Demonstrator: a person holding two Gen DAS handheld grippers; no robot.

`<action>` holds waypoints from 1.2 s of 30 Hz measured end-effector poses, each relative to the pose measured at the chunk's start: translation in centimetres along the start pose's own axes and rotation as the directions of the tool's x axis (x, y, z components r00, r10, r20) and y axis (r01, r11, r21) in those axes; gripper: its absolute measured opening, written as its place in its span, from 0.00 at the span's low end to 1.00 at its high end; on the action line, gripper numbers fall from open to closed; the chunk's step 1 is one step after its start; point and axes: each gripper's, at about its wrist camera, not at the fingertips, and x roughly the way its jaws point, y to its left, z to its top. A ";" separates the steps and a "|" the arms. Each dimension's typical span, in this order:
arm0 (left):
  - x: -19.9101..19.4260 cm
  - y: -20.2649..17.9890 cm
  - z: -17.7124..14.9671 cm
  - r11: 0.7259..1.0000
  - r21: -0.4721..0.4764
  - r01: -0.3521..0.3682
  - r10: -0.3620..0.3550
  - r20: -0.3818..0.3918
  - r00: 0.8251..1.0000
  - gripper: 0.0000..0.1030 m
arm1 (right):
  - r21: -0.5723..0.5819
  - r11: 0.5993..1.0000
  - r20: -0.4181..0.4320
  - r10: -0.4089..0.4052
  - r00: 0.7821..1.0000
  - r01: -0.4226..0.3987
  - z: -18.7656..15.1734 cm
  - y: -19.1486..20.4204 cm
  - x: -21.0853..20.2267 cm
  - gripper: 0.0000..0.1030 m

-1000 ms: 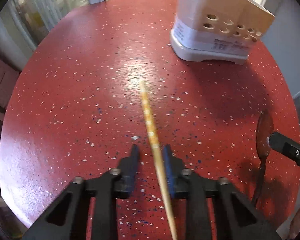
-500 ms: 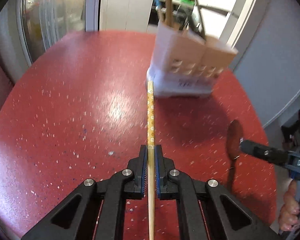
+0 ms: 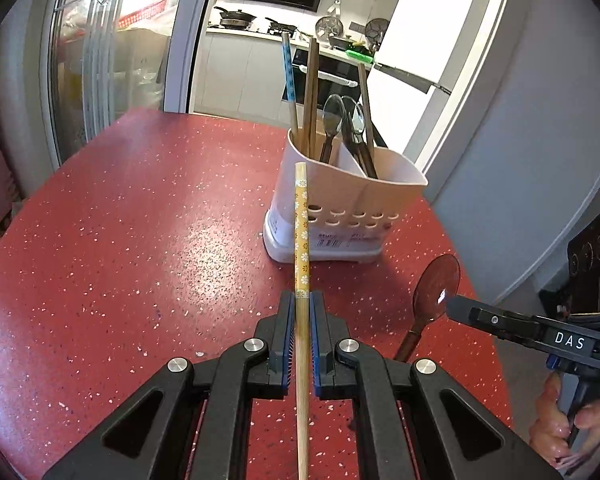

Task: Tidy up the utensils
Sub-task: 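Carry spoon and chopstick over the holder and lower them in, then grasp a dark spoon with the right tool while the left tool holds the chopstick in the holder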

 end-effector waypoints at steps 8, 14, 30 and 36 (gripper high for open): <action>-1.5 -0.3 1.4 1.000 -0.001 0.021 -0.021 0.073 0.997 0.34 | -0.026 1.000 0.046 0.005 0.999 -0.004 1.9 1.2 -1.4 0.02; -3.0 -0.6 4.3 0.999 -0.004 0.049 -0.048 0.155 0.987 0.34 | -0.068 0.998 0.087 0.020 0.996 -0.014 4.2 2.7 -3.4 0.02; -0.6 -2.5 15.3 0.997 0.006 0.077 -0.074 0.341 0.937 0.34 | -0.206 0.978 0.192 0.004 0.981 0.037 15.1 6.1 -6.6 0.01; 2.0 -2.6 17.3 0.996 0.002 0.089 -0.084 0.342 0.936 0.34 | -0.195 0.980 0.125 -0.011 0.992 0.036 16.7 4.8 -4.0 0.01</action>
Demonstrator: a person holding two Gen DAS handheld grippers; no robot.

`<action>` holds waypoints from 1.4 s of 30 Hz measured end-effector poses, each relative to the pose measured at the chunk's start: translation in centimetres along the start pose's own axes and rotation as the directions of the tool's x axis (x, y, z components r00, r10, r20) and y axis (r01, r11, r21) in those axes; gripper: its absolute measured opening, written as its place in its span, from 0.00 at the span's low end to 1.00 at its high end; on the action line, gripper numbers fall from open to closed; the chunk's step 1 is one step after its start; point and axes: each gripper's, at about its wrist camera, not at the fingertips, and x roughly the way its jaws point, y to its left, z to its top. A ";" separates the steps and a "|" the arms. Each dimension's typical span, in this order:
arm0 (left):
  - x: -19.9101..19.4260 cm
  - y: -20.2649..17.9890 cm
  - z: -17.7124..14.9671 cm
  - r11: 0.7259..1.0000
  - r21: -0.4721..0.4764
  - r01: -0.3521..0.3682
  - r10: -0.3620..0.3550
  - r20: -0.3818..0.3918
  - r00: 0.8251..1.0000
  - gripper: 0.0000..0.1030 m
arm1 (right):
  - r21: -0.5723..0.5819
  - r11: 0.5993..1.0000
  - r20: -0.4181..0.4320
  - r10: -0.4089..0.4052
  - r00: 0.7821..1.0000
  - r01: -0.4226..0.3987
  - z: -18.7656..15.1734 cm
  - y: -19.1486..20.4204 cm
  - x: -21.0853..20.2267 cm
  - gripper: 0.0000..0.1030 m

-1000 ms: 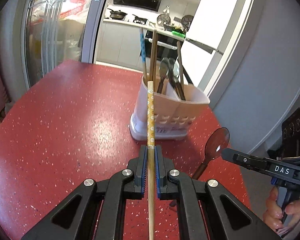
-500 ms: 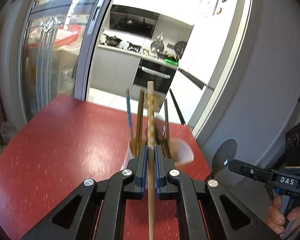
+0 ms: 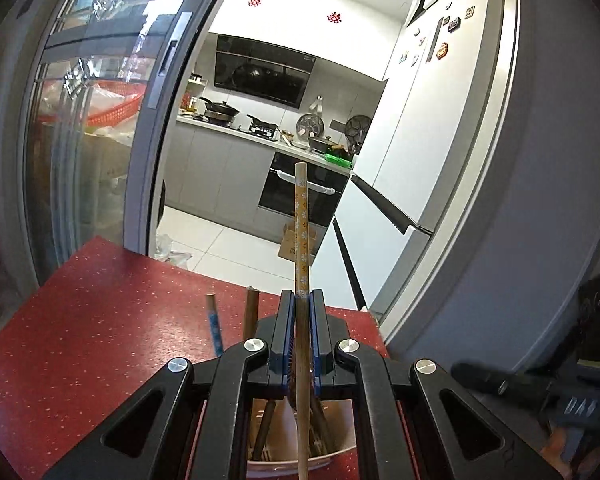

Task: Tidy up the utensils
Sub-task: 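Grasp a dark spoon with the right tool while the left tool holds the chopstick in the holder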

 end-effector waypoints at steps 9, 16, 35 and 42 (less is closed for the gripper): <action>0.8 0.8 -1.7 1.000 -0.001 -0.008 0.008 -0.052 0.999 0.34 | 0.096 0.990 -0.279 -0.070 0.958 0.100 -8.9 -6.2 3.6 0.12; -0.2 0.3 -2.4 1.000 0.002 0.002 -0.002 -0.057 0.998 0.34 | 0.061 0.977 -0.488 -0.149 0.860 0.204 -16.2 -7.0 5.7 0.20; -1.4 0.6 -3.1 1.000 -0.017 0.007 -0.008 -0.054 0.999 0.34 | -0.140 0.929 -0.559 -0.360 0.747 0.343 -20.6 -4.2 9.0 0.12; -1.7 1.1 -2.3 1.000 -0.030 -0.003 0.003 -0.010 1.000 0.34 | -0.105 0.966 -0.360 -0.259 0.896 0.236 -16.6 -3.2 3.2 0.12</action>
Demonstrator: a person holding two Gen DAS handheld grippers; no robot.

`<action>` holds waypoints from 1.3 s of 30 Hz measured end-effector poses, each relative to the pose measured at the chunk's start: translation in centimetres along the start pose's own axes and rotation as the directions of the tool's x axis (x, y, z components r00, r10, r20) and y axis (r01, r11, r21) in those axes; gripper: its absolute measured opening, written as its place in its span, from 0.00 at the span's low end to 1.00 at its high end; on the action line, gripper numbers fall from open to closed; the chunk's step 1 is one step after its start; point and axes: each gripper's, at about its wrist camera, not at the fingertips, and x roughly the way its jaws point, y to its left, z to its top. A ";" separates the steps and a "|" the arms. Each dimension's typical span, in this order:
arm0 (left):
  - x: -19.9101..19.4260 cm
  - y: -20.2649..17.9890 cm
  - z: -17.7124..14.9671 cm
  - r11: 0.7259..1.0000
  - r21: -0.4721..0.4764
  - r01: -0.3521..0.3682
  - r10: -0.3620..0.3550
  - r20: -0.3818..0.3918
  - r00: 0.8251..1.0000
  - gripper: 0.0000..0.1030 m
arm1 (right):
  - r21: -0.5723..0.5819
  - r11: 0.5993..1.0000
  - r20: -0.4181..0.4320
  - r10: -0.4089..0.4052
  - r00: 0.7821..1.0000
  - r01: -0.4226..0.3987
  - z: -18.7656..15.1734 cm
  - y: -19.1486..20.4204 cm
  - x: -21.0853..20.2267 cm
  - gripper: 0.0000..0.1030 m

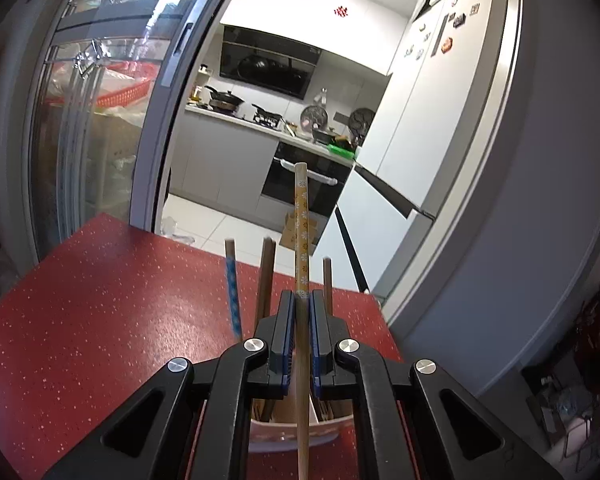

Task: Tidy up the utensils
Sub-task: 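Grasp a dark spoon with the right tool while the left tool holds the chopstick in the holder, then lower the dark spoon into the holder with the right tool while the left tool lowers the chopstick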

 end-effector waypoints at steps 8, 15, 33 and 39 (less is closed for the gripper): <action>1.3 -0.1 1.7 1.000 -0.005 -0.022 0.023 0.067 0.997 0.34 | -0.024 0.998 0.298 0.069 0.952 -0.065 8.2 0.8 -6.7 0.12; 3.6 -0.3 2.7 0.998 0.007 -0.060 0.059 0.141 0.988 0.34 | -0.043 0.993 0.429 0.114 0.896 -0.106 15.2 1.0 -6.3 0.12; 6.7 -0.5 0.1 0.979 0.086 -0.185 0.158 0.251 0.955 0.34 | -0.180 0.979 0.563 0.023 0.826 0.096 17.6 2.5 1.6 0.12; 6.3 -1.3 -1.7 0.961 0.160 -0.224 0.181 0.246 0.952 0.35 | -0.227 0.963 0.569 0.008 0.822 0.148 15.0 3.1 2.4 0.12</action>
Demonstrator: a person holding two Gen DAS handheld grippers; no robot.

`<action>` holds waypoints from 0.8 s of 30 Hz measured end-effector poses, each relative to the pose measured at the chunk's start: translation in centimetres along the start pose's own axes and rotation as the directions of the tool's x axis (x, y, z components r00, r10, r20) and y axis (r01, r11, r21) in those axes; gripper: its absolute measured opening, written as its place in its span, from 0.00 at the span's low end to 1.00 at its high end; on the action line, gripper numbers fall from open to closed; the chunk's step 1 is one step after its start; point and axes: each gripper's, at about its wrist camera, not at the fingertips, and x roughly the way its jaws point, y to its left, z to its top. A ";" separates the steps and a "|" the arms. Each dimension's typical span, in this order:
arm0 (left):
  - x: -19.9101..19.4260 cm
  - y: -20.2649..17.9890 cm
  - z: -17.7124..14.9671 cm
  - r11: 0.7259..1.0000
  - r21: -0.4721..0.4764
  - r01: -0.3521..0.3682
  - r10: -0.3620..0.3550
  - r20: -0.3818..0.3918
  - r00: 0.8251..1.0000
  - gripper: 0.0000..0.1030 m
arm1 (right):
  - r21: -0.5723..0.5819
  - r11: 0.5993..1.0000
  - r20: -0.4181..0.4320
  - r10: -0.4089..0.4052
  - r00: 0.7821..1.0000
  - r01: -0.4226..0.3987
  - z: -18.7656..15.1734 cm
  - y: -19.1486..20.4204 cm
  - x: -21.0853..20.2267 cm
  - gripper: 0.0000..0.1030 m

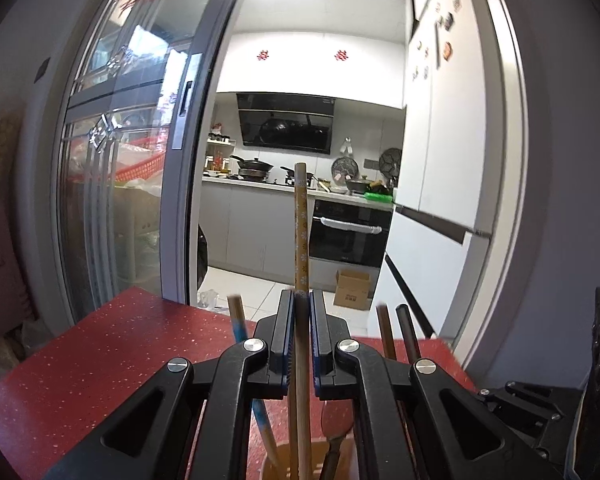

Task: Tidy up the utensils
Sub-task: 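Lower the dark spoon into the holder with the right tool while the left tool lowers the chopstick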

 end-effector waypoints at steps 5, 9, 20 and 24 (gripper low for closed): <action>-0.7 -0.2 -0.6 0.999 0.032 -0.005 0.006 -0.028 1.000 0.35 | -0.021 1.000 -0.012 0.003 1.000 -0.004 -1.3 0.6 -0.4 0.12; -1.3 0.1 -0.7 0.999 0.046 -0.018 0.020 -0.045 0.999 0.35 | -0.010 1.000 -0.024 0.009 1.000 -0.009 -1.5 0.5 -0.7 0.12; -2.5 1.2 -1.2 0.998 0.042 -0.037 0.043 -0.165 0.985 0.35 | 0.031 0.999 -0.100 0.040 0.994 -0.037 -1.7 0.1 -0.9 0.22; -3.2 1.3 -1.3 0.998 0.048 -0.039 0.047 -0.192 0.980 0.35 | 0.056 0.998 -0.108 0.039 0.993 -0.033 -1.7 -0.1 -1.5 0.31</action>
